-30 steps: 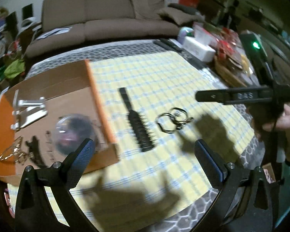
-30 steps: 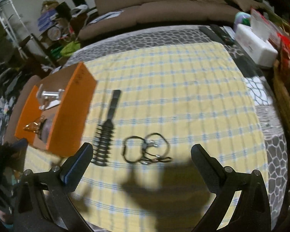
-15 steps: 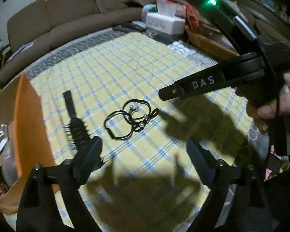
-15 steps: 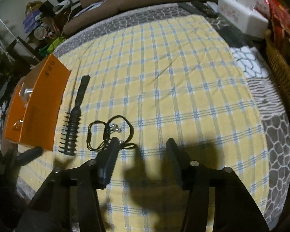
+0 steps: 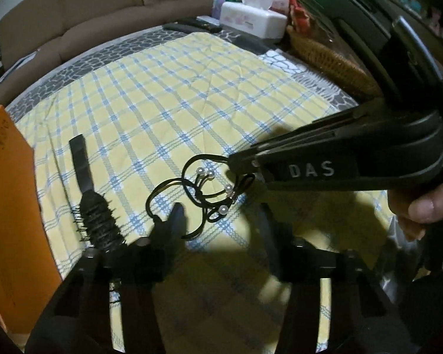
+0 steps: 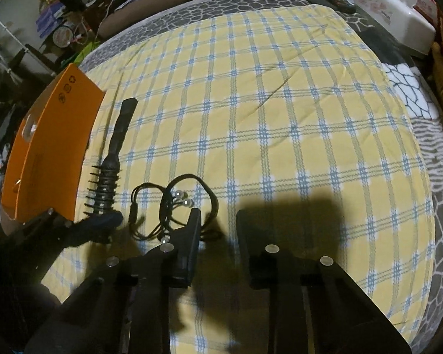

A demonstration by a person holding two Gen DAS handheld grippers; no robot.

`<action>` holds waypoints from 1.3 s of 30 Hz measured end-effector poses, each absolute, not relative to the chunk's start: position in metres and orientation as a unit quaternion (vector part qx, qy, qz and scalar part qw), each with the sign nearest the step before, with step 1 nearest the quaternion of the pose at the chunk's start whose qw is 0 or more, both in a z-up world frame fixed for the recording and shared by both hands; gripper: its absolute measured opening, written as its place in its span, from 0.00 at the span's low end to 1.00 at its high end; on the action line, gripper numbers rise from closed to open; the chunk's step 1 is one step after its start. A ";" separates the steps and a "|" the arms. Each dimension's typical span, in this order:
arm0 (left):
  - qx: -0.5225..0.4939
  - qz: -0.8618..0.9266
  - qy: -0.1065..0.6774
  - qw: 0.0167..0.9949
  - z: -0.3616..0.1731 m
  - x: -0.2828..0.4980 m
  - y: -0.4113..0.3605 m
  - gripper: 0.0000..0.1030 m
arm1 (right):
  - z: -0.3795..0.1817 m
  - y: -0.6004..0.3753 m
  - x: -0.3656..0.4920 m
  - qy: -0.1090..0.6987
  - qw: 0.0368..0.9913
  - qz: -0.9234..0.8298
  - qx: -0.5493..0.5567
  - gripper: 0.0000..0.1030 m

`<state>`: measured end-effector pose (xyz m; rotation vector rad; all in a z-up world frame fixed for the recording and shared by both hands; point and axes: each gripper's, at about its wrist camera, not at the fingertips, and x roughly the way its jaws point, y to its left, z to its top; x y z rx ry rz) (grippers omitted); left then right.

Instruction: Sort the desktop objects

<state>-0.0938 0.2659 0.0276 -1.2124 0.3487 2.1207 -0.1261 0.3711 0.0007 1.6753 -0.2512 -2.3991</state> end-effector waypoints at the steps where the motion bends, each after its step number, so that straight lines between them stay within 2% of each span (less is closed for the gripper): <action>1: -0.465 0.810 0.137 0.330 0.026 -0.095 0.267 0.37 | 0.001 0.370 -0.127 -0.083 0.101 -0.813 0.567 0.22; 9: -0.476 0.806 0.129 0.327 0.015 -0.106 0.265 0.37 | -0.005 0.356 -0.131 -0.039 0.085 -0.815 0.572 0.19; 13: -0.482 0.802 0.139 0.325 0.009 -0.107 0.267 0.24 | -0.008 0.354 -0.133 -0.029 0.083 -0.813 0.576 0.18; 16: -0.485 0.802 0.135 0.323 0.006 -0.109 0.267 0.21 | -0.010 0.353 -0.134 -0.024 0.082 -0.813 0.576 0.17; 17: -0.485 0.803 0.133 0.321 0.006 -0.110 0.266 0.16 | -0.010 0.352 -0.134 -0.022 0.082 -0.813 0.575 0.17; 21: -0.486 0.804 0.128 0.318 0.005 -0.112 0.266 0.09 | -0.011 0.350 -0.134 -0.012 0.085 -0.814 0.574 0.09; 31: -0.477 0.812 0.063 0.330 0.028 -0.111 0.246 0.08 | 0.010 0.362 -0.132 -0.034 0.079 -0.839 0.538 0.03; 36: -0.472 0.817 0.051 0.329 0.038 -0.111 0.238 0.08 | 0.027 0.370 -0.130 -0.056 0.085 -0.847 0.522 0.03; 39: -0.472 0.818 0.028 0.327 0.043 -0.114 0.231 0.08 | 0.036 0.374 -0.127 -0.086 0.101 -0.843 0.521 0.08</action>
